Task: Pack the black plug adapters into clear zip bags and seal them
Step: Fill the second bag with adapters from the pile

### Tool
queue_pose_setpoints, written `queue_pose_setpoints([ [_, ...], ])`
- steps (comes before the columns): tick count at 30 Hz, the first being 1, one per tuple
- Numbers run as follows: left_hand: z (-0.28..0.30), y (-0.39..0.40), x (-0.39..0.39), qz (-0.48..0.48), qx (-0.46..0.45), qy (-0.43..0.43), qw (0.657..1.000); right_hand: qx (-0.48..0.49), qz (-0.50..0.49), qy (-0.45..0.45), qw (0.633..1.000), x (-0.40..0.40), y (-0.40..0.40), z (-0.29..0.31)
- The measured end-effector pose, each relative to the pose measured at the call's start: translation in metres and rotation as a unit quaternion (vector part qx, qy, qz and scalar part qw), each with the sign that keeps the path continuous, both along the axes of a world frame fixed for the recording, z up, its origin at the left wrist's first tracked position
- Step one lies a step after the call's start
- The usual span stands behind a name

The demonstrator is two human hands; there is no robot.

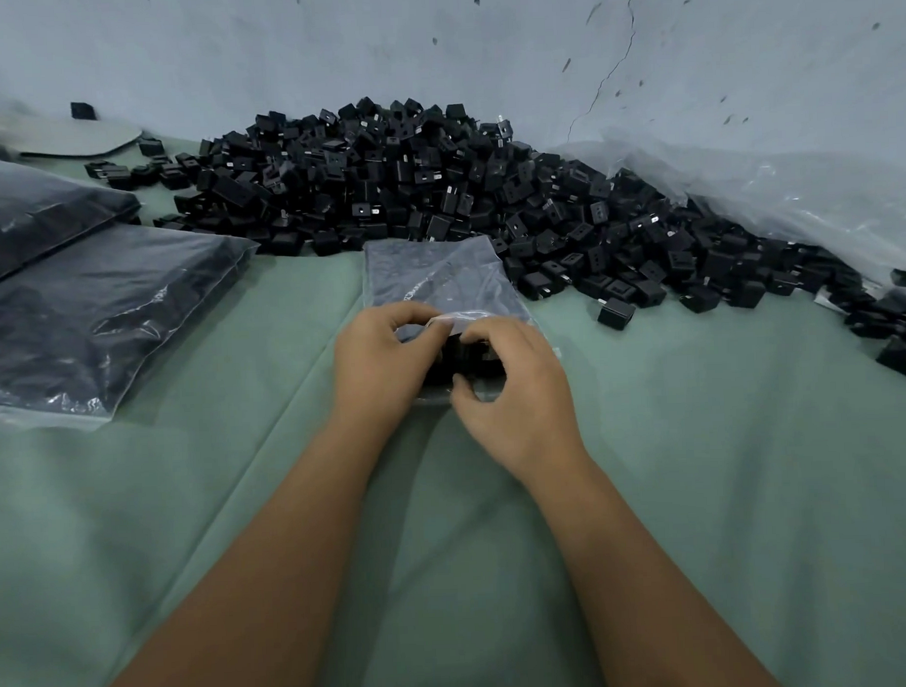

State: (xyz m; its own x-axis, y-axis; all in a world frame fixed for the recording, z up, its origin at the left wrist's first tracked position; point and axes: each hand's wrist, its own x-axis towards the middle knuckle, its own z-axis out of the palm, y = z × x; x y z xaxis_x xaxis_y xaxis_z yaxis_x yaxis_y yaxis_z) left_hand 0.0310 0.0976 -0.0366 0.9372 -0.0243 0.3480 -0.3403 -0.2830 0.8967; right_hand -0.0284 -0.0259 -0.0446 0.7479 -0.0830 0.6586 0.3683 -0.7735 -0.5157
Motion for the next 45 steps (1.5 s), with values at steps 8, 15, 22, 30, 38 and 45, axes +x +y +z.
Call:
queue_pose_setpoints([
  [8, -0.002, 0.001, 0.000, -0.022, 0.004, -0.002, 1.000, -0.019, -0.140, 0.055, 0.988, 0.004, 0.000, -0.002],
  [15, -0.003, 0.000, 0.001, -0.001, 0.034, -0.018, 0.999, -0.122, -0.113, -0.030, 0.986, 0.002, -0.002, 0.000],
  [22, -0.002, 0.001, -0.001, -0.007, 0.024, -0.021, 0.999, -0.195, 0.007, -0.076, 0.978, 0.006, 0.000, -0.001],
  [30, -0.004, 0.002, 0.000, -0.012, 0.039, -0.033, 0.999, -0.118, -0.010, -0.017, 0.993, -0.003, -0.001, 0.003],
  [38, -0.006, 0.002, 0.001, -0.012, 0.054, -0.057, 0.997, -0.080, -0.053, 0.001, 0.995, -0.003, -0.001, 0.009],
  [45, -0.004, 0.001, -0.001, -0.001, 0.056, -0.081, 0.995, -0.133, -0.082, 0.001, 0.988, -0.005, -0.001, 0.006],
])
